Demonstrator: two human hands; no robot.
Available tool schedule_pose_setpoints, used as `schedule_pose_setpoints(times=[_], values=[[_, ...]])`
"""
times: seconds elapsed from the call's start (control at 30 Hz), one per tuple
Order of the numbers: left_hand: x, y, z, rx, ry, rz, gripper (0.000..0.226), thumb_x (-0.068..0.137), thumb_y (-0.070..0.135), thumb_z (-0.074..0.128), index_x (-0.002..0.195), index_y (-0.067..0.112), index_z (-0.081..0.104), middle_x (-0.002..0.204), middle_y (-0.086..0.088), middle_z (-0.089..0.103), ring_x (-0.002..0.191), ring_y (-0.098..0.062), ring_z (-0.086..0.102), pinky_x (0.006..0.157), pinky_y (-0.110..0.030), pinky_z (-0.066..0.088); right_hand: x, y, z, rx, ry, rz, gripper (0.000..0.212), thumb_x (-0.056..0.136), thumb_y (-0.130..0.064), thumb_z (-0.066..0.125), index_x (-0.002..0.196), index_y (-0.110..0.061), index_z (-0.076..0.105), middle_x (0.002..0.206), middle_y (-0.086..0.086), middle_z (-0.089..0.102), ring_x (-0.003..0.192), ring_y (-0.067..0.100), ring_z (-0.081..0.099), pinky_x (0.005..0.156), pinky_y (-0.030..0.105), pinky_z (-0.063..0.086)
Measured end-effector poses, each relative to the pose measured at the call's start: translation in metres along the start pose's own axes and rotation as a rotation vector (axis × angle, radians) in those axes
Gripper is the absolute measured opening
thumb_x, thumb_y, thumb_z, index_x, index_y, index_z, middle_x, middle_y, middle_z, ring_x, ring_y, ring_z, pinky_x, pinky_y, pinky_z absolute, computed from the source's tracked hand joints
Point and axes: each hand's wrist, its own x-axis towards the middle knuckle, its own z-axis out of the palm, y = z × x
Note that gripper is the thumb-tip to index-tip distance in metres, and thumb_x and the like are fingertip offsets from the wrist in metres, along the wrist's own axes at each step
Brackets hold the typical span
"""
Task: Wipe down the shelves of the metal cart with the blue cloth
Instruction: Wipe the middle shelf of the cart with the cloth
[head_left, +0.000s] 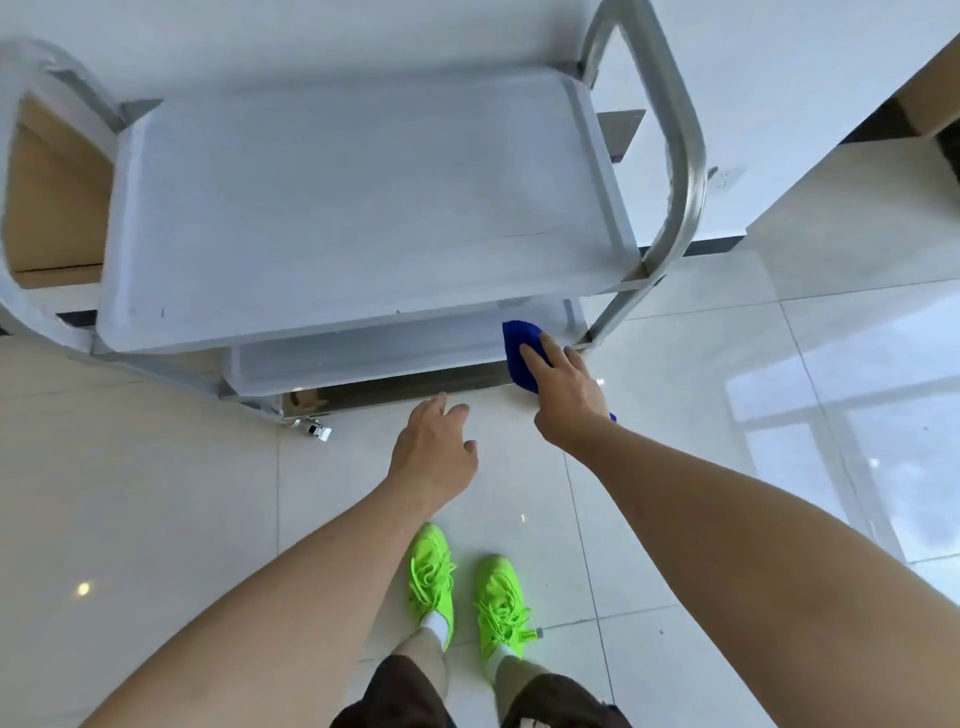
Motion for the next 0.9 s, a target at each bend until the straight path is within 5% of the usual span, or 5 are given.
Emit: schedule_pose_setpoints(times=[0.23, 0.53, 0.7, 0.9], values=[[0.040, -0.010, 0.057, 0.055, -0.066, 0.009, 0.053, 0.094, 0.030, 0.054, 0.145, 0.018, 0.041, 0.160, -0.010, 0.024, 0.147, -0.026, 0.018, 0.114, -0.039, 0.029, 0.019, 0.028, 0.063, 0.077, 0.009, 0.019, 0.083, 0.077, 0.005, 0.061, 0.150, -0.022, 0.031, 0.162, -0.001, 0.017, 0.142, 0.029, 0.020, 0.091, 0.040, 0.049], [0.117, -0.027, 0.060, 0.023, 0.089, -0.022, 0.053, 0.095, 0.028, 0.053, 0.145, 0.015, 0.041, 0.159, -0.011, 0.026, 0.147, -0.026, 0.019, 0.114, -0.038, 0.028, 0.089, 0.041, 0.066, 0.040, 0.223, -0.045, 0.088, 0.072, 0.006, 0.066, 0.148, -0.023, 0.032, 0.156, 0.002, 0.024, 0.134, 0.031, 0.026, 0.075, 0.042, 0.051], [0.101, -0.016, 0.063, 0.030, 0.024, -0.015, 0.056, 0.095, 0.028, 0.055, 0.148, 0.015, 0.038, 0.160, -0.010, 0.023, 0.148, -0.026, 0.017, 0.115, -0.039, 0.028, 0.072, 0.039, 0.072, 0.077, 0.184, -0.045, 0.086, 0.075, 0.006, 0.063, 0.150, -0.022, 0.031, 0.158, 0.003, 0.023, 0.140, 0.032, 0.021, 0.099, 0.047, 0.048], [0.123, -0.007, 0.053, 0.048, 0.093, 0.048, 0.053, 0.095, 0.028, 0.056, 0.144, 0.014, 0.042, 0.158, -0.013, 0.028, 0.145, -0.029, 0.022, 0.112, -0.042, 0.033, 0.085, 0.041, 0.064, 0.055, 0.243, -0.032, 0.088, 0.076, 0.006, 0.063, 0.152, -0.021, 0.030, 0.161, 0.005, 0.020, 0.144, 0.035, 0.019, 0.098, 0.048, 0.047]])
